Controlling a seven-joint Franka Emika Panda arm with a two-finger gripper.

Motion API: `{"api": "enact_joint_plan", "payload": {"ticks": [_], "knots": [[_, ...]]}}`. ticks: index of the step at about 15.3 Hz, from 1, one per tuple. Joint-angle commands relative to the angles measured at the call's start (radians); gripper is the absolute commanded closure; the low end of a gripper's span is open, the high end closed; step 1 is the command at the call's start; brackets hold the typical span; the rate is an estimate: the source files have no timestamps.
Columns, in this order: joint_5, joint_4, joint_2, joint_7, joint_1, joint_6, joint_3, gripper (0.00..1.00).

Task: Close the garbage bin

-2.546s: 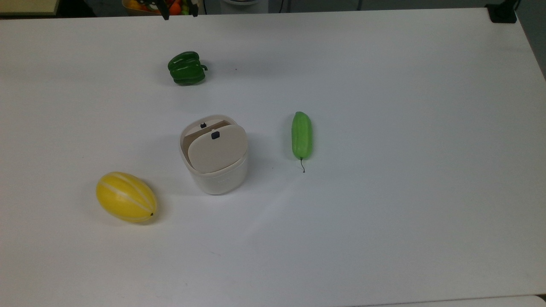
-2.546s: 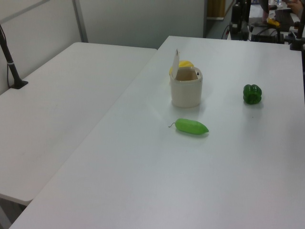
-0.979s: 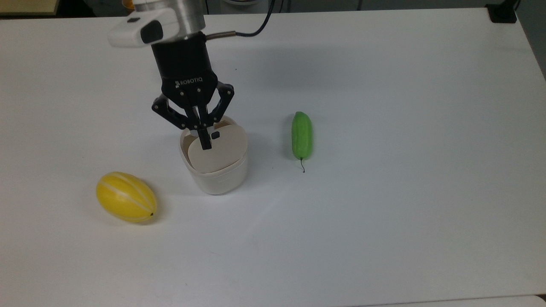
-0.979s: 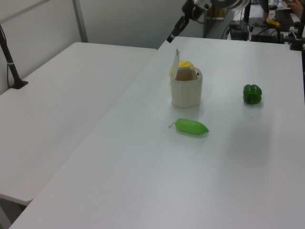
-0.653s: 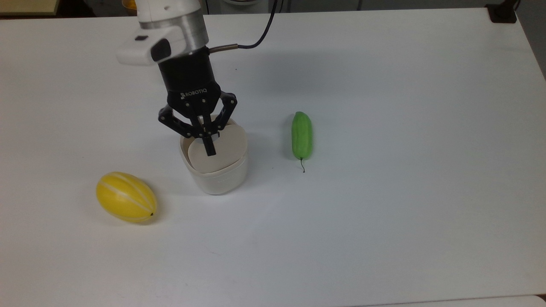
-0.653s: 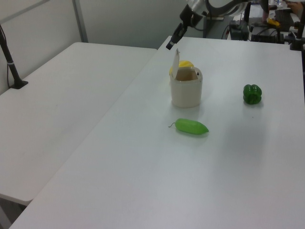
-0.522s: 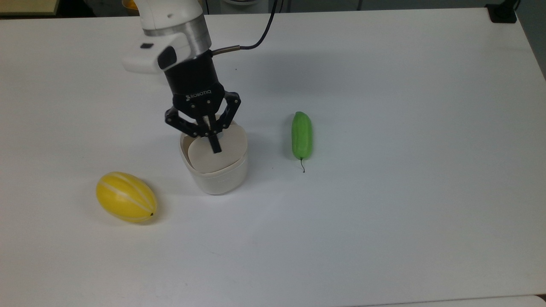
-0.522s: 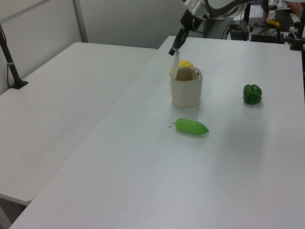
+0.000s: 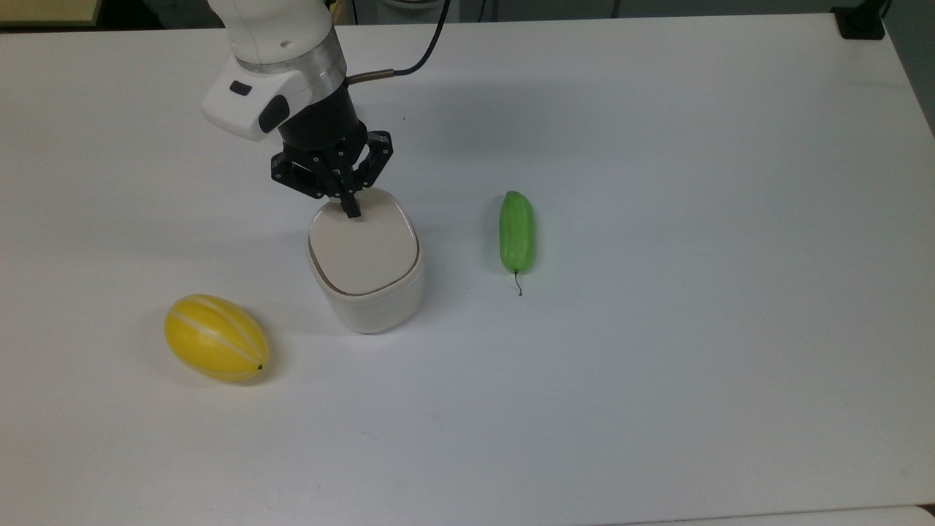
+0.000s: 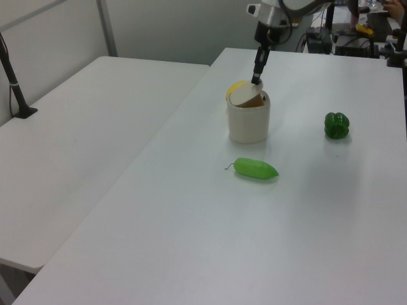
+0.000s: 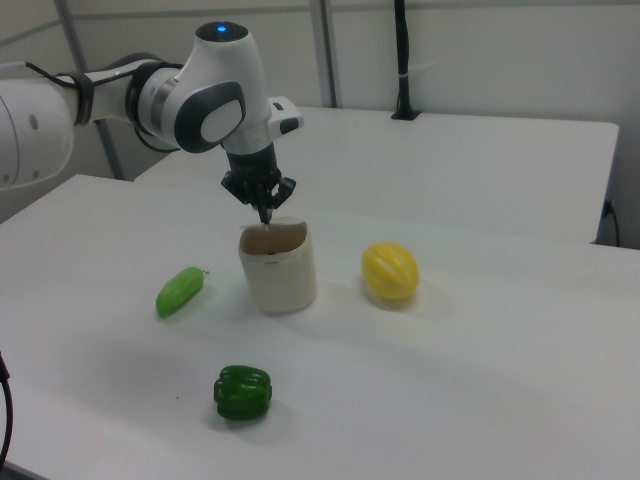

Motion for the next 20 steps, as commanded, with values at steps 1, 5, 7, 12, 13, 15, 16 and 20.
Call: {"api": "enact_joint_plan", "payload": {"ticks": [1, 5, 7, 12, 13, 15, 16, 20], "knots": [[-0.045, -0.014, -0.005, 0.046, -0.008, -0.035, -0.002, 1.00], [-0.051, -0.020, 0.021, 0.037, -0.022, -0.025, -0.002, 1.00], [-0.051, -0.026, 0.037, 0.034, -0.025, -0.022, -0.002, 1.00], [-0.052, -0.028, 0.073, 0.036, -0.023, -0.022, -0.002, 1.00], [-0.052, -0.026, 0.077, 0.036, -0.022, -0.022, -0.002, 1.00], [-0.052, -0.024, 0.078, 0.042, -0.022, -0.022, -0.004, 1.00], [-0.045, -0.020, 0.072, 0.049, -0.023, -0.024, -0.004, 1.00], [-0.049, -0.018, -0.023, 0.114, -0.032, -0.067, -0.007, 1.00]]}}
